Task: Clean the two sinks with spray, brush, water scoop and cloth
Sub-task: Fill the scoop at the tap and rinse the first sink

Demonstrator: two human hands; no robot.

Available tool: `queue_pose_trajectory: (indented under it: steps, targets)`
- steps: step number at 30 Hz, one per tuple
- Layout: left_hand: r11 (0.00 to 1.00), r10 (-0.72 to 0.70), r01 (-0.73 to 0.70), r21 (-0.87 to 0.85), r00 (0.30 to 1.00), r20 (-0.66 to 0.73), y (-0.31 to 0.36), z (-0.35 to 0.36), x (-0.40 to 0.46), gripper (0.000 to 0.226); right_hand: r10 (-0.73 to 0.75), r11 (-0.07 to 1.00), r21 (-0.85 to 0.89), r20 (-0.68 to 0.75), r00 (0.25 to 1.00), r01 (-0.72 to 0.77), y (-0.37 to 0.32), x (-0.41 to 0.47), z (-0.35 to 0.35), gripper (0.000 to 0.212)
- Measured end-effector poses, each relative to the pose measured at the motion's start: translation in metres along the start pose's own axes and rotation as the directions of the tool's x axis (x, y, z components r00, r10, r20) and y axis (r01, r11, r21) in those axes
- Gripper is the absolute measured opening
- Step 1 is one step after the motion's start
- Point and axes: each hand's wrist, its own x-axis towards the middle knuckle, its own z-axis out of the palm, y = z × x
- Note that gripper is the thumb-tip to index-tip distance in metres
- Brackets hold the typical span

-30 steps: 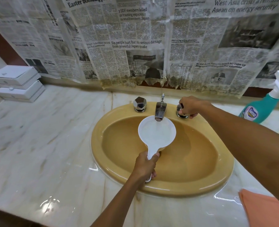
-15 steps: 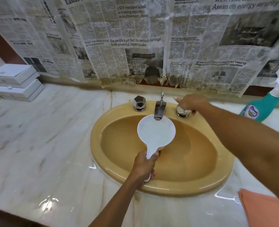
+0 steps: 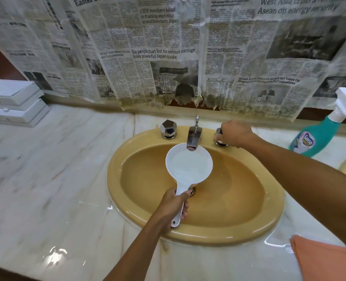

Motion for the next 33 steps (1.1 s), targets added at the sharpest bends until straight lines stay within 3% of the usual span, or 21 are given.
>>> queue_pose_trajectory:
  steps: [8, 12, 18, 21, 25, 30, 33]
  targets:
    - [0.999, 0.035, -0.035, 0.018, 0.999, 0.005, 0.008, -0.03, -0.017, 0.016, 0.273, 0.941, 0.229, -0.07, 0.959, -0.251, -0.027, -0.015, 0.019, 0.047]
    - [0.997, 0.066, -0.065, 0.05, 0.998, -0.008, 0.022, -0.07, -0.031, 0.017, 0.395, 0.861, 0.356, -0.02, 0.918, -0.363, -0.038, -0.028, 0.018, 0.057]
    - [0.986, 0.132, -0.127, 0.109, 0.991, -0.039, 0.047, -0.129, -0.041, 0.019, 0.4, 0.823, 0.528, -0.278, 0.873, -0.209, -0.089, -0.045, -0.014, 0.04]
    - [0.972, 0.189, -0.18, 0.148, 0.981, -0.051, 0.063, -0.146, -0.044, 0.015, 0.402, 0.668, 0.733, -0.213, 0.89, -0.127, -0.122, -0.042, -0.024, 0.033]
    - [0.938, 0.267, -0.248, 0.24, 0.963, -0.048, 0.088, -0.161, -0.041, 0.011, 0.465, 0.35, 0.927, -0.046, 0.884, -0.135, -0.155, -0.033, -0.032, 0.027]
    - [0.881, 0.362, -0.324, 0.345, 0.931, -0.049, 0.112, -0.165, -0.025, 0.018, 0.426, -0.007, 0.947, 0.294, 0.856, -0.322, -0.181, -0.017, -0.037, 0.01]
    - [0.857, 0.39, -0.351, 0.378, 0.92, -0.031, 0.126, -0.156, -0.017, 0.018, 0.398, -0.096, 0.93, 0.362, 0.843, -0.354, -0.18, -0.011, -0.034, 0.01]
